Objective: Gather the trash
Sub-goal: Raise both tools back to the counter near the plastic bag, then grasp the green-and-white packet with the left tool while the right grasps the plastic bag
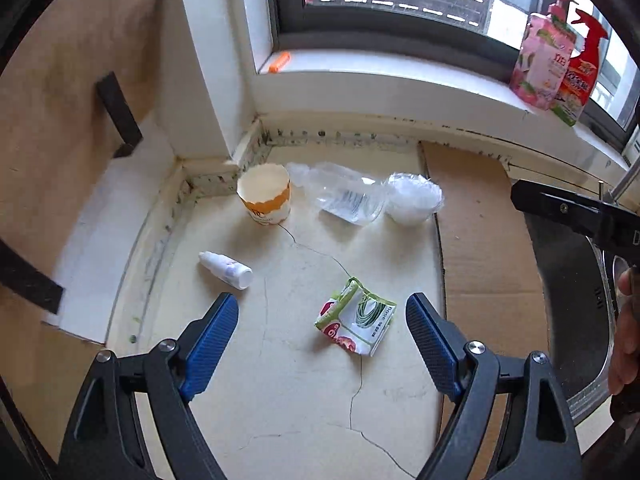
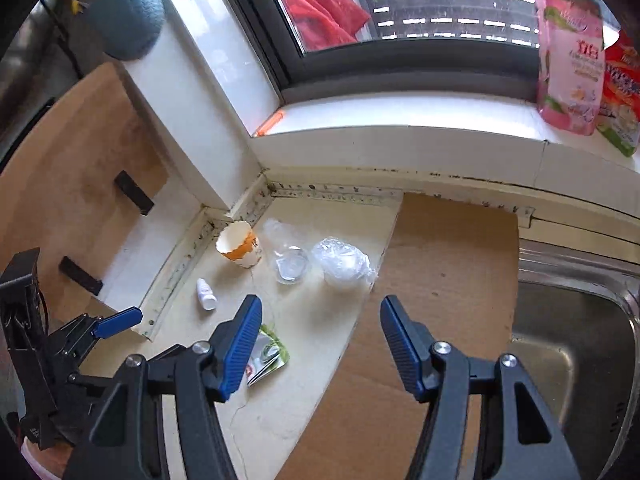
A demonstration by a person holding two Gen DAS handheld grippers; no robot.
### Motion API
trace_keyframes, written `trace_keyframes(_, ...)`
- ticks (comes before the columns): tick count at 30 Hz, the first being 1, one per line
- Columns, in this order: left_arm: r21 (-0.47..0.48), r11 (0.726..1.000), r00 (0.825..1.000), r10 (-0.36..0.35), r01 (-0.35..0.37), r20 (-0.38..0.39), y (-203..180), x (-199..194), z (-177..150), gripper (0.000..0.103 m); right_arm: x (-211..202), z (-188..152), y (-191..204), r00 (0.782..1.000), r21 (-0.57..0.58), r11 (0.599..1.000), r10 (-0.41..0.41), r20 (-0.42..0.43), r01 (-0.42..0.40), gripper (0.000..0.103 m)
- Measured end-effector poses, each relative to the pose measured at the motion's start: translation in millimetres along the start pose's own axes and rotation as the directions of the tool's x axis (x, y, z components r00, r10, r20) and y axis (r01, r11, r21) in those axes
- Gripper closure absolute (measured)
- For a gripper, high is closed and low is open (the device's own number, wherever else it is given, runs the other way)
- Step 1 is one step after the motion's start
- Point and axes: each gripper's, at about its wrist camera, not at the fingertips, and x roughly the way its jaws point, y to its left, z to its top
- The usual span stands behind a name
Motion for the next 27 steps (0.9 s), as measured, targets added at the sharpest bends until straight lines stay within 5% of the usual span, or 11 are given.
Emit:
trace_keyframes(7, -0.079, 0.995, 0.994, -0.069, 0.062, -0.081, 14.2, 71.8, 4.8, 0.023, 77.3, 11.3, -11.7, 0.999, 0.02, 1.0, 0.005, -0.047, -0.004, 0.041)
trace_keyframes(14, -0.117, 0.987, 0.984, -0.127, 0.113, -0.125, 14.3, 100.6, -2.2, 0.046, 119.9, 16.5, -6.8, 0.998, -0.01, 1.0, -0.014, -0.056, 0.013, 0.042)
trace_keyframes(19, -0.097, 0.987, 0.979, -0.139, 0.126, -0.146, 5.1, 108.4, -10.5, 0.077, 128.3, 13.7, -12.1, 0.998, -0.005, 1.0, 0.001, -0.068, -0.001, 0.078)
trace_keyframes(27, -0.122, 0.984, 0.986, -0.144, 0.133, -0.089, 7.7, 99.6, -21.6, 0.097, 97.0, 5.8, -10.2, 0.998, -0.005, 0.998, 0.059, -0.02, -0.059, 0.09)
